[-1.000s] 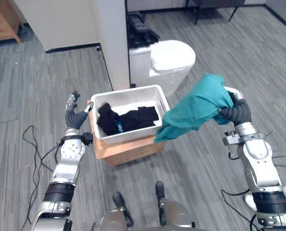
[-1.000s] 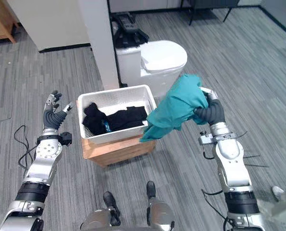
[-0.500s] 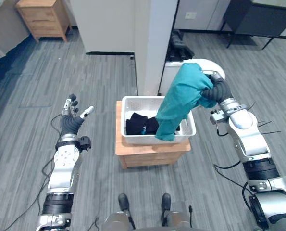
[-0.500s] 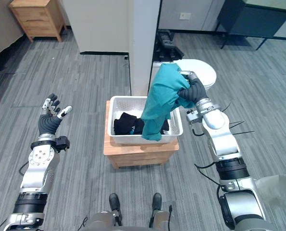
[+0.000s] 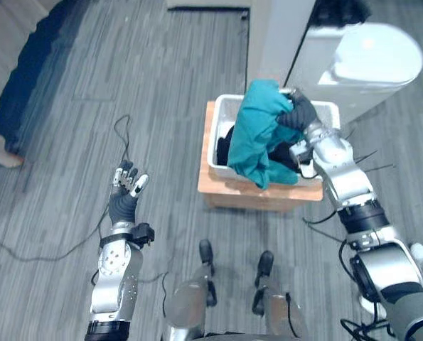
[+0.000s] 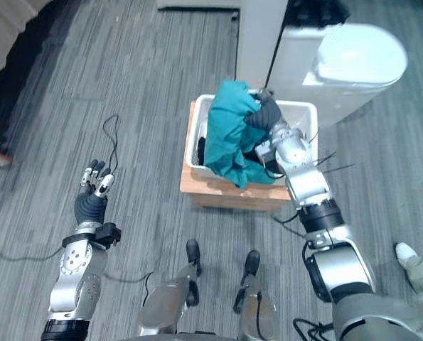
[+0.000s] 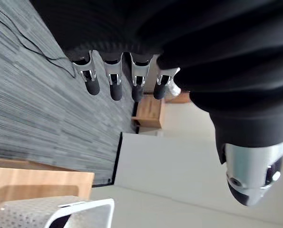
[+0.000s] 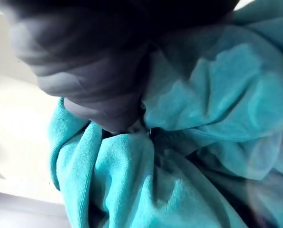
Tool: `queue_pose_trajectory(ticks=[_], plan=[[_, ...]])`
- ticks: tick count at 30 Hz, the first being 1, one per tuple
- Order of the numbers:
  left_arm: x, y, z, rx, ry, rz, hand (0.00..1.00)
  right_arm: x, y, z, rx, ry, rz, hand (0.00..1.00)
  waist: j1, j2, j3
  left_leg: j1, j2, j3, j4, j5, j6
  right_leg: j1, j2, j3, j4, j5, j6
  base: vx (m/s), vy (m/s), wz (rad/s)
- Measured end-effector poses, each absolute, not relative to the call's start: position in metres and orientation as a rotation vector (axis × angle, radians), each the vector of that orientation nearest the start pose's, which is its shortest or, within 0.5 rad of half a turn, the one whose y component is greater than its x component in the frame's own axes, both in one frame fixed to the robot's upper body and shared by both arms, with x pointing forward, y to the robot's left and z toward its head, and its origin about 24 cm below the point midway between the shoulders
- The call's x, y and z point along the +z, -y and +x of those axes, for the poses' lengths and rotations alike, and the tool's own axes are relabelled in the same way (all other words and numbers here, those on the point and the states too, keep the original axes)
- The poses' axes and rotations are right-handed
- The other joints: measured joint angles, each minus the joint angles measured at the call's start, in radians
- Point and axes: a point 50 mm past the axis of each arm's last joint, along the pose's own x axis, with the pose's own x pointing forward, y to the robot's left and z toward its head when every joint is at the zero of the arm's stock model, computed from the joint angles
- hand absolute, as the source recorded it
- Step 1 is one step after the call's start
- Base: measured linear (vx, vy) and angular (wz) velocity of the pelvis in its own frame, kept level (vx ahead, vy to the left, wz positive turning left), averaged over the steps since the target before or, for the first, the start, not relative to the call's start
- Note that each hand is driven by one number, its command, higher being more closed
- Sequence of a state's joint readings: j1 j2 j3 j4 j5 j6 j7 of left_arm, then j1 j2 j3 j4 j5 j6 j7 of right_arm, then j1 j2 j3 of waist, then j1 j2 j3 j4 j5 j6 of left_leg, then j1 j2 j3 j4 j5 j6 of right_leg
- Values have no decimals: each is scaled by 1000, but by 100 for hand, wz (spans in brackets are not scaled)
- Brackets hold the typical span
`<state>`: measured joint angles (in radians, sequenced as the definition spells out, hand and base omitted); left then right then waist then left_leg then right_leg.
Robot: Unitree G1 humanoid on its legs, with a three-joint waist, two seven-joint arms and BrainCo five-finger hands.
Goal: Tidy the bed and pick cloth on bed and put in laundry
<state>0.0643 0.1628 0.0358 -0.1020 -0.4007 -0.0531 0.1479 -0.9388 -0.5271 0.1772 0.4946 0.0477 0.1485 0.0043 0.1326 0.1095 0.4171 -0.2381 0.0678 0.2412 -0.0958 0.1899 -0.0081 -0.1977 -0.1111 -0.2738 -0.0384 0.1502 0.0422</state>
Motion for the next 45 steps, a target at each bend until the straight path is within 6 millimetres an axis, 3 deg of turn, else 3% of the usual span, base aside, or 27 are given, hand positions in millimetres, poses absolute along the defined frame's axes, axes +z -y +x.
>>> queue_pose_trajectory(ticks=[3, 7, 8, 12, 16, 17, 25, 28, 31, 35, 37, 40, 42, 43, 45], plan=[[46, -192, 241, 150, 36, -258, 0, 253, 215, 397, -108, 240, -595, 100, 16, 21, 11, -28, -3, -3, 0, 13, 10, -26, -3, -2, -1, 5, 3, 37, -1, 3], [46, -189, 241, 113, 56, -270, 0, 276, 243, 398, -232, 233, -618, 100, 23, 47, 23, -46, -5, -6, 1, 13, 10, -43, -6, -4, -1, 7, 5, 61, 4, 1], [48, -186, 242, 86, 70, -279, 0, 286, 257, 397, -288, 227, -621, 100, 23, 63, 31, -49, -8, -8, 1, 13, 10, -47, -7, -3, -3, 8, 7, 59, 6, -5], [54, -186, 247, 71, 106, -280, 0, 295, 280, 392, -356, 214, -632, 100, 25, 74, 36, -76, -7, -4, 1, 14, 10, -69, -5, 1, -23, 25, 5, 30, -1, -5], [52, -177, 250, 30, 89, -288, 0, 291, 295, 391, -390, 166, -593, 100, 16, 90, 42, -79, -9, 3, 1, 15, 11, -71, -6, 5, -34, 31, 6, 42, 9, -6], [52, -176, 250, 25, 87, -292, 0, 289, 298, 391, -395, 159, -586, 0, 16, 91, 43, -79, -9, 4, 1, 15, 11, -72, -5, 6, -35, 31, 6, 36, 3, -5], [46, -179, 242, 22, 80, -313, 0, 278, 297, 384, -321, 291, -580, 0, 2, 97, 47, -44, 1, 23, 1, 14, 12, -51, 4, 28, -37, 31, 2, 31, -12, -9], [40, -184, 234, 40, 60, -313, 0, 258, 277, 382, -237, 343, -602, 0, -16, 90, 51, 11, 5, 45, 0, 6, 8, -6, 6, 41, -41, 19, -11, 27, -37, -21], [41, -186, 226, 48, 65, -314, 0, 238, 257, 377, -186, 379, -605, 0, -28, 63, 55, 62, 15, 72, -2, -8, -9, 41, 12, 41, -59, 17, -10, 5, -47, -24], [34, -188, 220, 79, 32, -294, 0, 189, 237, 366, -123, 327, -628, 0, -48, -6, 16, 94, 28, 94, -7, -16, -20, 64, 25, 55, -60, 14, -13, 21, -44, -13], [24, -190, 215, 101, -12, -273, 0, 146, 230, 353, -88, 227, -642, 0, -63, -56, -30, 121, 35, 104, -7, -26, -24, 91, 29, 57, -60, 3, -12, 51, -50, -5], [7, -191, 210, 133, -98, -259, 0, 99, 234, 333, -102, 73, -608, 0, -63, -93, -101, 154, 36, 121, -7, -49, -30, 114, 30, 75, -60, -6, -6, 71, -28, -13], [-4, -192, 206, 156, -148, -263, 0, 80, 239, 322, -123, 8, -574, 0, -67, -103, -132, 170, 34, 127, -7, -59, -31, 124, 28, 86, -60, -8, -3, 88, -14, -15], [-18, -192, 201, 186, -213, -265, 0, 61, 247, 309, -146, -59, -544, 0, -70, -107, -155, 186, 32, 131, -7, -66, -31, 140, 27, 89, -60, -17, 0, 92, -9, -5], [-34, -193, 194, 210, -283, -258, 0, 42, 251, 295, -161, -125, -495, 0, -93, -109, -183, 196, 29, 131, -7, -71, -32, 151, 24, 86, -60, -25, 6, 65, -4, 3]])
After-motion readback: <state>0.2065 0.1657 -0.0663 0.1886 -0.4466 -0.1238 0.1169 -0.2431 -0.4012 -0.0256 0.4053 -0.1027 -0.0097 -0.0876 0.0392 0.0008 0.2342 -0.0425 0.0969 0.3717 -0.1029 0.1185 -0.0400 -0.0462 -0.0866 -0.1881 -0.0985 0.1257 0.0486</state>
